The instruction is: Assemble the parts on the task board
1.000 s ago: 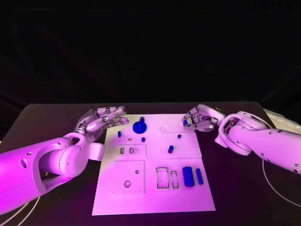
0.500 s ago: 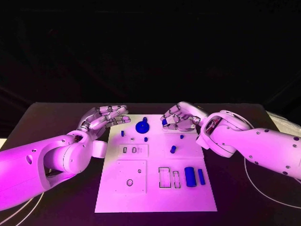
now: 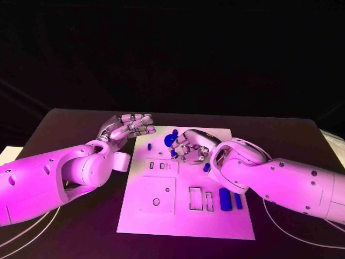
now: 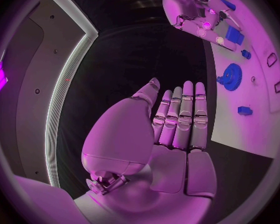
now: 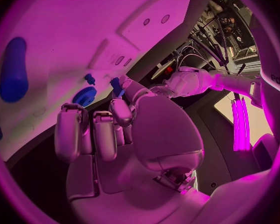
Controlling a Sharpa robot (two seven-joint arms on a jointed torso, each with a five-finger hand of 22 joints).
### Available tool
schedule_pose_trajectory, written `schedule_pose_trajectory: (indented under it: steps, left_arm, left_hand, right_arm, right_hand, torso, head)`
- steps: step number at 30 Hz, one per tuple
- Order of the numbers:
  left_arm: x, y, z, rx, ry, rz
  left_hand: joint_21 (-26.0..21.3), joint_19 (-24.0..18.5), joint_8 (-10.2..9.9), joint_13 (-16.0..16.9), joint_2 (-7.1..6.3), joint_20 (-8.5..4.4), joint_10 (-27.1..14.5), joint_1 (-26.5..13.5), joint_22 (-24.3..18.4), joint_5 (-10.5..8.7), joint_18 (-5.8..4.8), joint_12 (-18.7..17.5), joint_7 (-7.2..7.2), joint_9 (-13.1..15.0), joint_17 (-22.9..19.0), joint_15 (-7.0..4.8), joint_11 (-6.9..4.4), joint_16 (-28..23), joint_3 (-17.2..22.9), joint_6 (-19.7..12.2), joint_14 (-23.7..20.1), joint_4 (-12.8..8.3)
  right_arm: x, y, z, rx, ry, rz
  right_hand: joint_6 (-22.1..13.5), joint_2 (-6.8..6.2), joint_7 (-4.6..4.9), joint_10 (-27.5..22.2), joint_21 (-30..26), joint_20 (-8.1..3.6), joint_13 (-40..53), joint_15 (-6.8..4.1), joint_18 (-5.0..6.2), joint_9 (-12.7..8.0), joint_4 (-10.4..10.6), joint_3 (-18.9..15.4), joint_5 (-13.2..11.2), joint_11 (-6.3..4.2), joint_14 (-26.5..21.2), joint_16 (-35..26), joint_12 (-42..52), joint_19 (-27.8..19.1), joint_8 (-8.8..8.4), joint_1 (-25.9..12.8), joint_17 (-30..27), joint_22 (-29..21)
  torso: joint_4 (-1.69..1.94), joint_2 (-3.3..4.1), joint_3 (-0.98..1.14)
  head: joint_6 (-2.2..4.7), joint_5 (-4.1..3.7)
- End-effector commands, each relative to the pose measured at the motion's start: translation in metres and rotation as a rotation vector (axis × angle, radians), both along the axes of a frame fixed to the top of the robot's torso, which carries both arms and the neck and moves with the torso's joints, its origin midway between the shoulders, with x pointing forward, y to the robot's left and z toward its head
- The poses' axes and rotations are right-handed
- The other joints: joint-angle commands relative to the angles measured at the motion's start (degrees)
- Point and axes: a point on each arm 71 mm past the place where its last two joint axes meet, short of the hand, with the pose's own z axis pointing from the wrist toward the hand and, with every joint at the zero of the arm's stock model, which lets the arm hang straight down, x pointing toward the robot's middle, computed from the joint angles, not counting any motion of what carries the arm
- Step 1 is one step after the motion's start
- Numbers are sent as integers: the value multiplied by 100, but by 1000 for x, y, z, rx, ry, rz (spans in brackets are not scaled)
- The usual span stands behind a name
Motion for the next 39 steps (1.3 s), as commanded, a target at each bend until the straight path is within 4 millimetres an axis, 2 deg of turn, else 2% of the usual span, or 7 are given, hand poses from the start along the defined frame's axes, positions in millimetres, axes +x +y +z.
schedule_pose_trajectory:
  steps: [1, 5, 10, 14, 39]
  left_arm:
    - [0, -2, 2, -11, -16, -11]
    - [0, -1, 2, -10, -17, -10]
    - [0, -3, 2, -12, -16, -14]
    - [0, -4, 2, -13, -16, -16]
    - [0, -5, 1, -13, -13, -19]
  left_hand:
    - [-18, -20, 7, -6, 36, 0, -26, -41, 2, 18, 71, 4, 3, 1, -6, 3, 7, -30, 42, -28, -25, -1]
    - [-18, -20, 7, -6, 36, 0, -26, -41, 2, 18, 71, 4, 3, 1, -6, 3, 7, -30, 42, -28, -25, -1]
    - [-18, -20, 7, -6, 36, 0, -26, -41, 2, 18, 71, 4, 3, 1, -6, 3, 7, -30, 42, -28, -25, -1]
    - [-18, -20, 7, -6, 36, 0, -26, -41, 2, 18, 71, 4, 3, 1, -6, 3, 7, -30, 42, -28, -25, -1]
    - [-18, -20, 7, -6, 36, 0, -26, -41, 2, 18, 71, 4, 3, 1, -6, 3, 7, -30, 42, -28, -25, -1]
  right_arm:
    - [-1, 4, -8, -70, -29, -61]
    - [-4, 12, -15, -84, -20, -61]
    - [-6, 16, -22, -99, -7, -59]
    - [-8, 19, -25, -106, 0, -52]
    - [-12, 24, -31, -150, 37, -16]
  right_hand:
    - [29, -5, 25, -32, -36, -26, -18, -38, -67, 48, -1, 15, 12, 1, 423, -38, -40, -32, 70, -54, 664, -16]
    - [30, -16, 25, -37, -44, -26, -26, -38, -64, 49, 0, 14, 9, 1, 420, -46, -49, -39, 72, -69, 650, -32]
    - [32, -21, 24, -34, -44, -25, -23, -37, -64, 49, 1, 13, 8, 1, 419, -48, -47, -39, 74, -75, 648, -32]
    - [33, -23, 24, -30, -44, -25, -18, -38, -64, 50, 1, 12, 8, 0, 419, -48, -43, -38, 75, -78, 647, -30]
    - [33, -60, 22, -30, -50, -25, -34, -39, -63, 51, 15, -2, 14, -1, 418, -54, -60, -40, 83, -142, 642, -37]
  torso:
    - [-12, 4, -2]
    - [-2, 5, 0]
    - [-4, 3, -3]
    - [-14, 4, 4]
    - [-11, 2, 1]
  head:
    - [-25, 35]
    - [-48, 40]
    - [-74, 51]
    - [-89, 82]
    - [-137, 96]
